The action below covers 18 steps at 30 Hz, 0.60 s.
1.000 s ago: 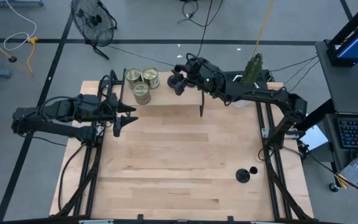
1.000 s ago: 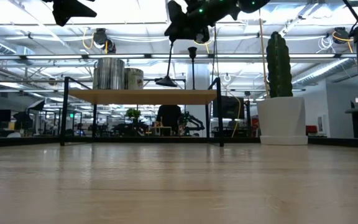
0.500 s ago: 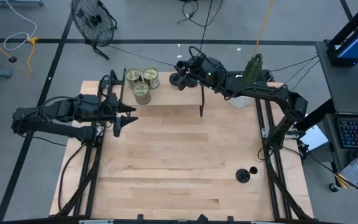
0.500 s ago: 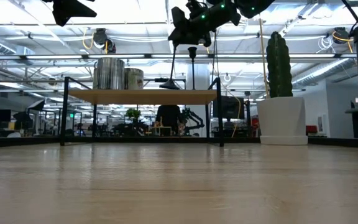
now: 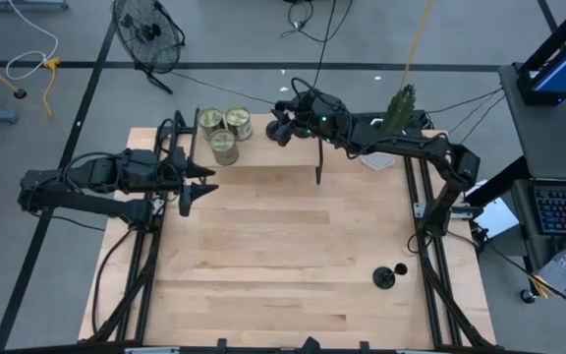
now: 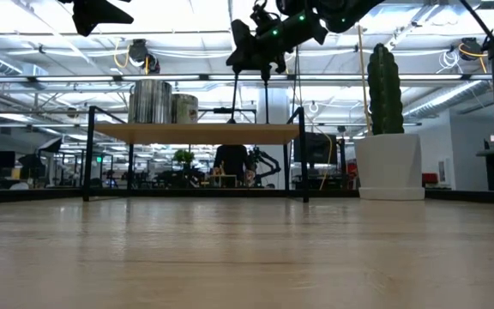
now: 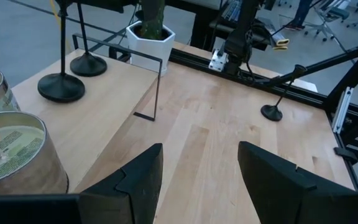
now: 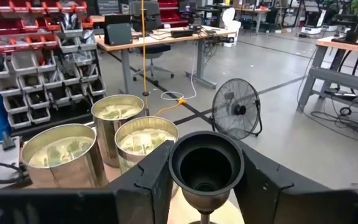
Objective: Pick & Place candle stick holders
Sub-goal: Put the top black candle holder on the shelf
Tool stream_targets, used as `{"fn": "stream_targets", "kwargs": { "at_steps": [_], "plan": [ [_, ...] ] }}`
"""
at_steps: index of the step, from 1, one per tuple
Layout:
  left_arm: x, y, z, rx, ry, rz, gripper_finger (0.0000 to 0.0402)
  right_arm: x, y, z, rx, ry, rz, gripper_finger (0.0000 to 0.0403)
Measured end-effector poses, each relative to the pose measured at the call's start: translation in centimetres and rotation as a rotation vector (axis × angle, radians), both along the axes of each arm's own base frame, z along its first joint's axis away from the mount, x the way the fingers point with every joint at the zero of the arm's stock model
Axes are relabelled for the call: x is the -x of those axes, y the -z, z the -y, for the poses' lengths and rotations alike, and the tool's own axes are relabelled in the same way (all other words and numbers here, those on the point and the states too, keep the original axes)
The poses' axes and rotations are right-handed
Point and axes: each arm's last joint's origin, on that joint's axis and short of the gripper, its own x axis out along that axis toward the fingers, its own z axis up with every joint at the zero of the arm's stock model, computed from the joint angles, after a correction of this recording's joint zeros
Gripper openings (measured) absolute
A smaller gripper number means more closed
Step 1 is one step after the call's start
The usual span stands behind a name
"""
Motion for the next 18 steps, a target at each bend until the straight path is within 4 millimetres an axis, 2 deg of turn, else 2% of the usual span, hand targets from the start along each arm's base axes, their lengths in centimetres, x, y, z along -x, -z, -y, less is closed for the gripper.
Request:
{"fn": "stream_targets", "kwargs": {
  "at_steps": [18],
  "plan": [
    [0.0,0.0,-0.01,-0.002,0.0,0.0,0.0216,0.38,-0.44,0.08,0.007,0.008,0.011,0.0132]
  ]
}}
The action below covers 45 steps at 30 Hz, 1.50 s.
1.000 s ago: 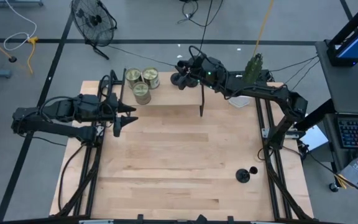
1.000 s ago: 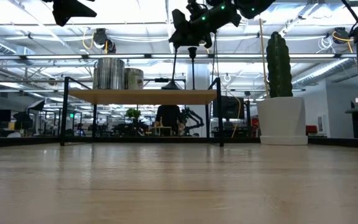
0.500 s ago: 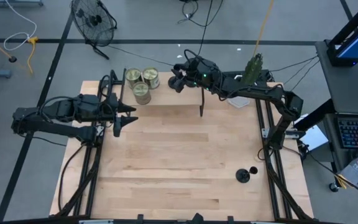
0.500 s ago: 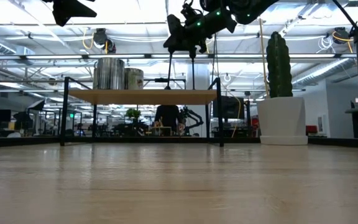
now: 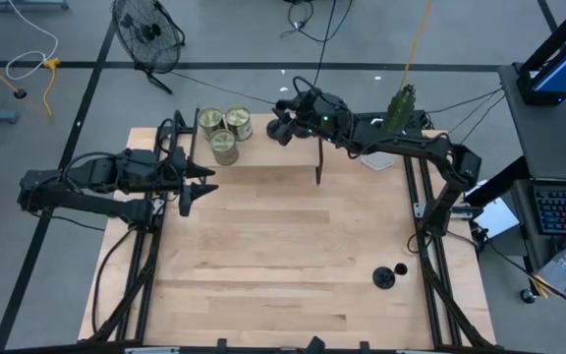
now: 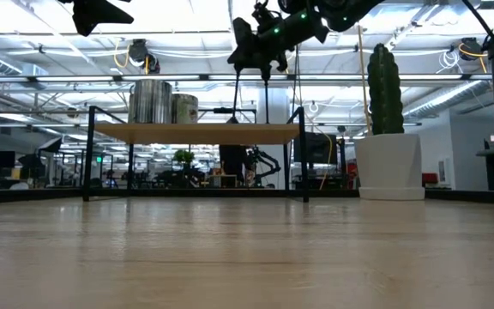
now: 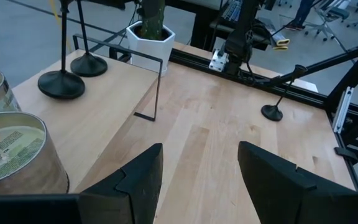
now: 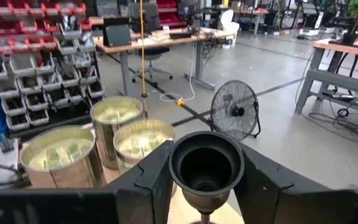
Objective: Pick & Place candle stick holders
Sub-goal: Put the top black candle holder on the shelf
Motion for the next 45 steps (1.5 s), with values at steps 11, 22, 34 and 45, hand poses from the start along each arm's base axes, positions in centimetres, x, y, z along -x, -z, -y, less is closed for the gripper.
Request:
{"fn": "stream_targets", "kwargs": {
  "at_steps": [11,22,34,45],
  "plan": [
    [0.0,0.0,0.0,-0.007,0.002,-0.001,0.0216,0.22,-0.19,-0.1,-0.026,0.003,0.005,0.0132],
    [0.0,0.0,0.0,-0.001,-0.001,0.0,0.0216,0.26,0.01,-0.05,-0.034,0.005,-0.012,0.0132],
    [0.0,0.0,0.0,0.0,-0.001,0.0,0.0216,0.34,0.04,0.12,-0.037,0.011,-0.016,0.0132],
    [0.0,0.0,0.0,0.0,-0.001,0.0,0.0216,0.45,0.11,0.34,-0.028,0.023,-0.031,0.0159]
  ]
}}
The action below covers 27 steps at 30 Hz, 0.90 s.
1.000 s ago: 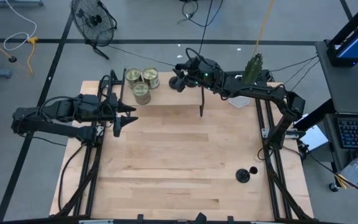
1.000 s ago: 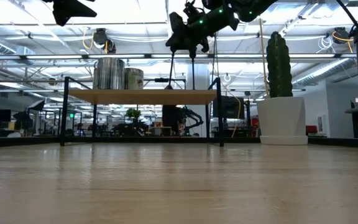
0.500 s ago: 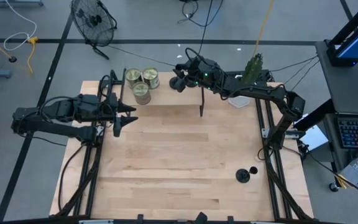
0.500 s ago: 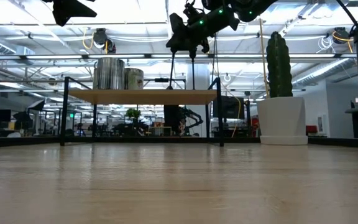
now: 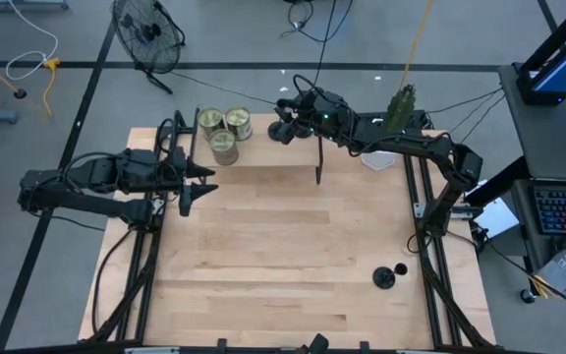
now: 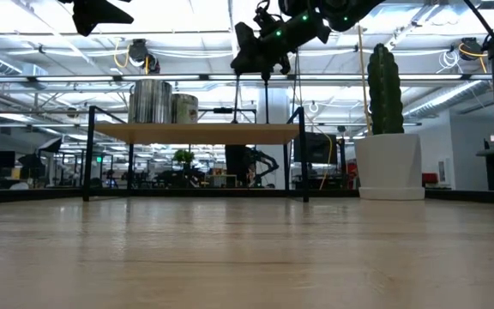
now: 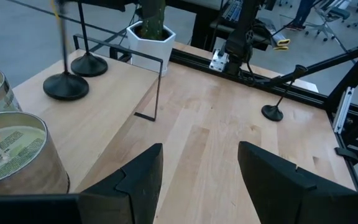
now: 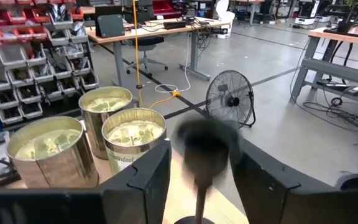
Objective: Pick & Place candle stick holders
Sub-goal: Put the top black candle holder on the shelf, then put the black candle holder on the shelf
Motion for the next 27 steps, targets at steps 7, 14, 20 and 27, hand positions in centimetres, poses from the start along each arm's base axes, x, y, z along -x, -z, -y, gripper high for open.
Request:
{"fn": "stream_targets", "kwargs": {
  "at_steps": [7,14,20,27],
  "plan": [
    [0.0,0.0,0.0,-0.004,0.002,-0.001,0.0216,0.0,0.0,0.0,0.034,-0.007,-0.019,0.0179],
    [0.0,0.0,0.0,-0.007,0.003,-0.001,0.0216,0.0,-0.1,0.0,0.035,-0.009,-0.017,0.0198],
    [0.0,0.0,0.0,-0.007,0.003,-0.002,0.0216,0.2,-0.3,-0.2,0.032,-0.014,-0.021,0.0211],
    [0.0,0.0,0.0,-0.007,0.004,-0.001,0.0216,0.8,-1.3,-1.2,0.031,-0.034,-0.028,0.0217]
  ]
}}
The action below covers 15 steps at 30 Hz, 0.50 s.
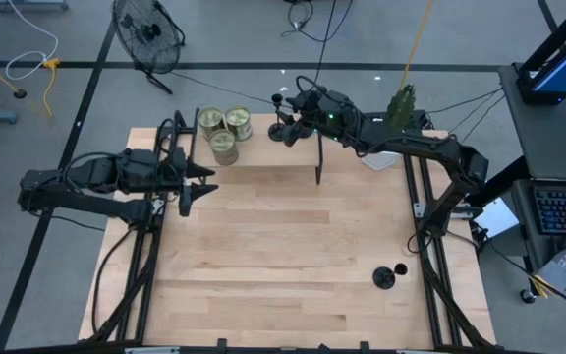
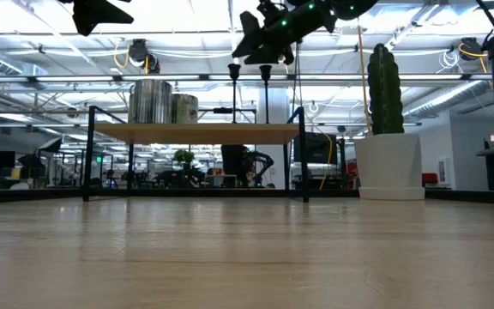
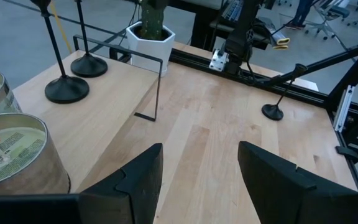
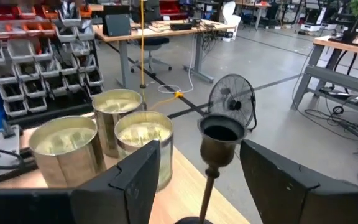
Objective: Pick & Place candle stick holders
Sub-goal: Put the black candle holder on the shelf
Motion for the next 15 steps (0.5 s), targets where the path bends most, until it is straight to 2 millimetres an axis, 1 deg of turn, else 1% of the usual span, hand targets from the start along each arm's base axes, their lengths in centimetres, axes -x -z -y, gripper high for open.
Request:
{"fn": "stream_targets", "kwargs": {
  "at_steps": [2,4,7,9,11,13,15],
  "plan": [
    [0.0,0.0,0.0,0.0,0.0,0.0,0.0216,0.2,-0.3,-0.6,-0.007,-0.013,-0.011,0.0217],
    [0.0,0.0,0.0,0.0,0.0,0.0,0.0216,0.5,-0.7,-1.7,-0.017,-0.037,-0.037,0.0217],
    [0.0,0.0,0.0,0.0,0.0,-0.001,0.0216,0.5,-1.4,-3.6,-0.021,-0.085,-0.04,0.0214],
    [0.0,0.0,0.0,0.0,0.0,0.0,0.0216,1.4,-1.5,-5.2,-0.051,-0.123,-0.122,0.0211],
    [0.0,0.0,0.0,0.0,0.0,0.0,0.0216,1.7,-1.7,-6.9,-0.055,-0.167,-0.164,0.0208],
    [0.0,0.0,0.0,0.001,0.001,-0.001,0.0216,3.2,-2.0,-8.7,-0.091,-0.205,-0.255,0.0205],
    [0.0,0.0,0.0,0.004,-0.001,0.002,0.0216,4.1,-2.1,-10.5,-0.128,-0.256,-0.308,0.0202]
  ]
}}
